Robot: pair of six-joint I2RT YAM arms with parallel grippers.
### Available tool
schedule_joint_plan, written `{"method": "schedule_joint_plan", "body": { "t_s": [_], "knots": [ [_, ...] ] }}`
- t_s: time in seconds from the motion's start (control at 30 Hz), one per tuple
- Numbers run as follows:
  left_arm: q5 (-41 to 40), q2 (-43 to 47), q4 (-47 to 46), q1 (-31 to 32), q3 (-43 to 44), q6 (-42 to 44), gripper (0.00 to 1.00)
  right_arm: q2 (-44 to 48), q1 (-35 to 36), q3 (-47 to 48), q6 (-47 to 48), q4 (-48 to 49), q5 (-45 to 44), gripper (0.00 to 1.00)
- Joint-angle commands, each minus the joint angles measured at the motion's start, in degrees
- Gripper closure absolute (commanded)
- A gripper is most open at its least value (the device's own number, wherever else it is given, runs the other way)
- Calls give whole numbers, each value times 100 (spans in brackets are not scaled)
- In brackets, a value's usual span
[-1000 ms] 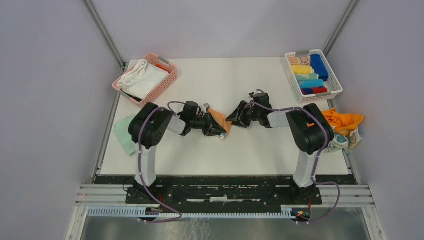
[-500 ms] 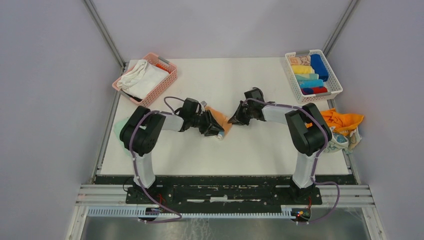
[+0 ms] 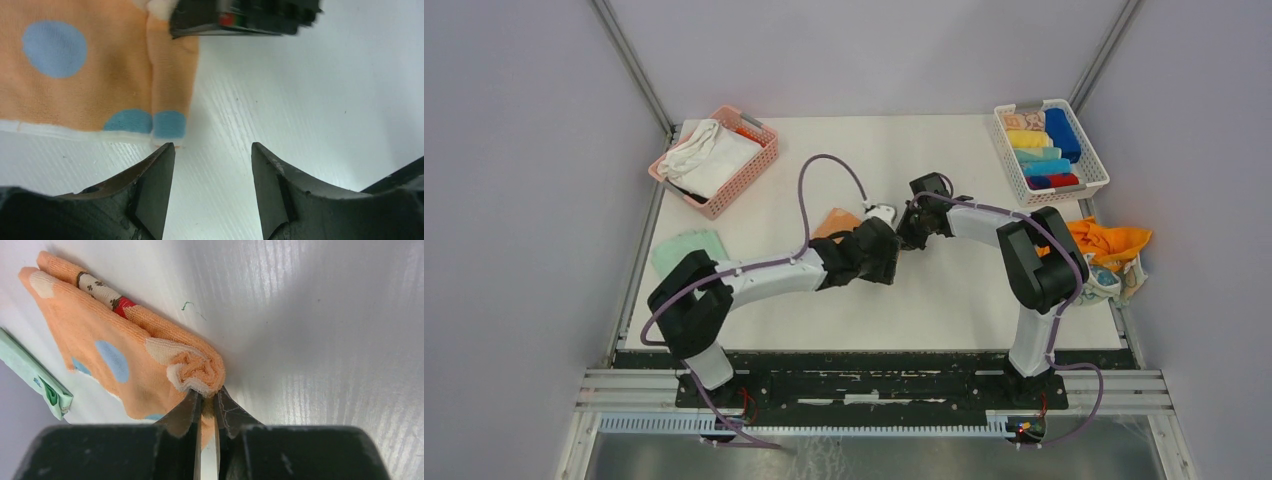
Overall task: Roll the towels
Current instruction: Roll the towel at the center of the board.
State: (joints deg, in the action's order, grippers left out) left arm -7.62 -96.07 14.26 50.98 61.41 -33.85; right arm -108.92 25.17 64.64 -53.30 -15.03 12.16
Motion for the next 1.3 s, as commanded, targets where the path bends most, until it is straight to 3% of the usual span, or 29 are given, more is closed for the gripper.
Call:
{"method": "schedule_joint_plan", "body": {
  "t_s": [0.0,0.27,0.6,1.0,1.27],
  "knots": [
    [-2470,43,116,891,344,1577,35,-136,-40,-103,245,-1024,-737,92],
    [-3594,-838,-497,1675,673,2964,40,-147,-44,-103,245,-1003,-627,92],
    [-4069,-1752,-892,1734,869,3549,45,-203,-38,-103,263,-943,-507,91],
    [-4405,-2397,-538,1648,1044,3491,46,-235,-50,-114,313,-889,-396,91],
    [-4098,-2480,-100,1450,881,3111,49,-179,-76,-68,360,-874,-293,91]
  ]
}}
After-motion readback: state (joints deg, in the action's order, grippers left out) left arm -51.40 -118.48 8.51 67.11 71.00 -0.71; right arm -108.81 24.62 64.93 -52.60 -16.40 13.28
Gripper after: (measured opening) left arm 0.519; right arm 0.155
